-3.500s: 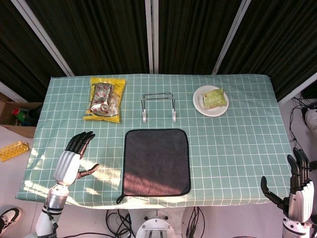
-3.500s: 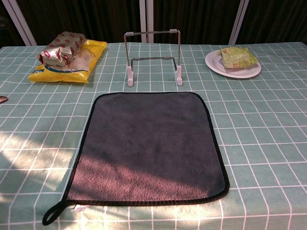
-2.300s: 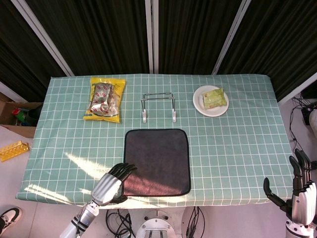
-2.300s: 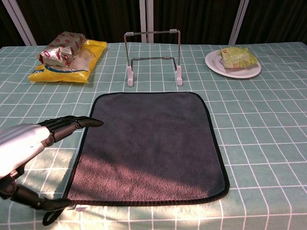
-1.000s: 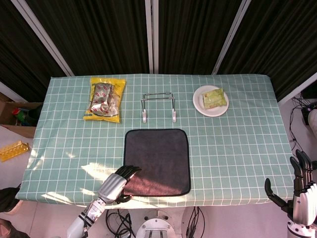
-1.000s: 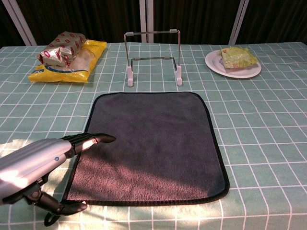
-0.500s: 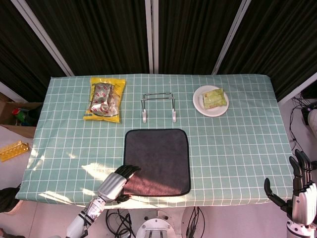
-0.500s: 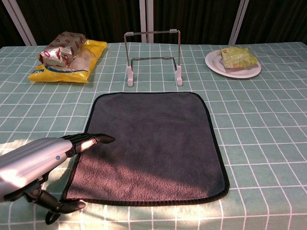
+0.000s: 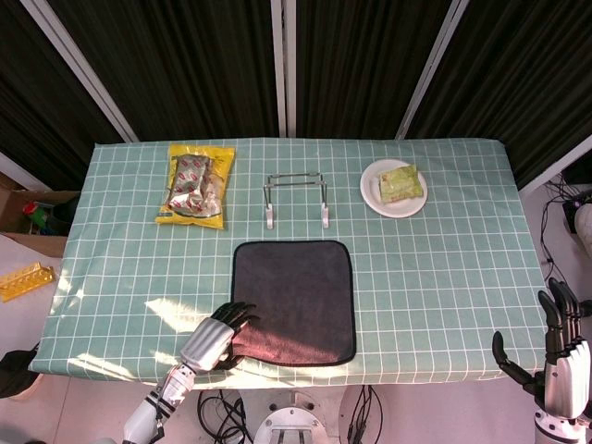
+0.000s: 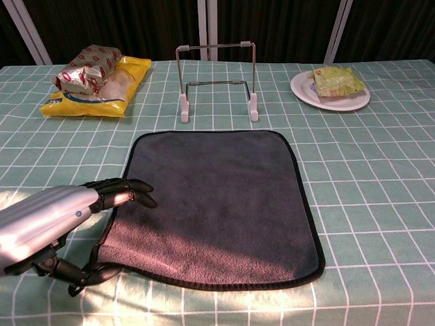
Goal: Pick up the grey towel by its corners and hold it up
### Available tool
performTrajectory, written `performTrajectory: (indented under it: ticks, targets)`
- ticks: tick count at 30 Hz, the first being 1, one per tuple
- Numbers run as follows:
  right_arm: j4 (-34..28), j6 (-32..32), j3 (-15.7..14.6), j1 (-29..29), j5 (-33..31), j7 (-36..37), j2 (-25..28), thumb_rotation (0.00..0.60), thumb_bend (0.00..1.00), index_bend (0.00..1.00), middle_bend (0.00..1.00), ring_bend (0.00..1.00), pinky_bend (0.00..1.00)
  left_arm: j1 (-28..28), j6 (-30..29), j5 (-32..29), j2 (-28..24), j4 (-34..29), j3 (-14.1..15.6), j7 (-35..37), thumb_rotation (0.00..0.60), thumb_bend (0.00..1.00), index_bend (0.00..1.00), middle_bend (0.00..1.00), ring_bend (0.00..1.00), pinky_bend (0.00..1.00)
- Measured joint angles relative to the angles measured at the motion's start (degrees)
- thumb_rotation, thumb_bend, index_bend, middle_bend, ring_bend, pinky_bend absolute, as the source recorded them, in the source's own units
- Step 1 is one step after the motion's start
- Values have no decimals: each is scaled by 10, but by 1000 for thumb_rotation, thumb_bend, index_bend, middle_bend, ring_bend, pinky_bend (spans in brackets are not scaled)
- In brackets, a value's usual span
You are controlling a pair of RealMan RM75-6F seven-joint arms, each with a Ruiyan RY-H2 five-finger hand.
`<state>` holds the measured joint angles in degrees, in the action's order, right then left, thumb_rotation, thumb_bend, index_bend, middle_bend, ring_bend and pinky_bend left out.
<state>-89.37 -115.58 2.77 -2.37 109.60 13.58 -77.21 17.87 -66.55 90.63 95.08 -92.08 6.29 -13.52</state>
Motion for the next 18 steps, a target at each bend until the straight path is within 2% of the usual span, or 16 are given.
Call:
performTrajectory:
  ticks: [9,13,18]
  targets:
    - [0,3,0,0,-3,0,-1,600,393,0,0,0,0,-1,-14,7,-1,8,-3,25,600,327,392,99,84,129]
    - [-1,4,0,0,-3,-1,0,600,393,0,0,0,0,2,-22,21,1,15,-4,63,600,399,438,114,84,129]
    - [-3,6,-1,0,-4,-2,1,600,393,0,0,0,0,5,-47,49,2,35,-3,125,600,419,469,126,84,129]
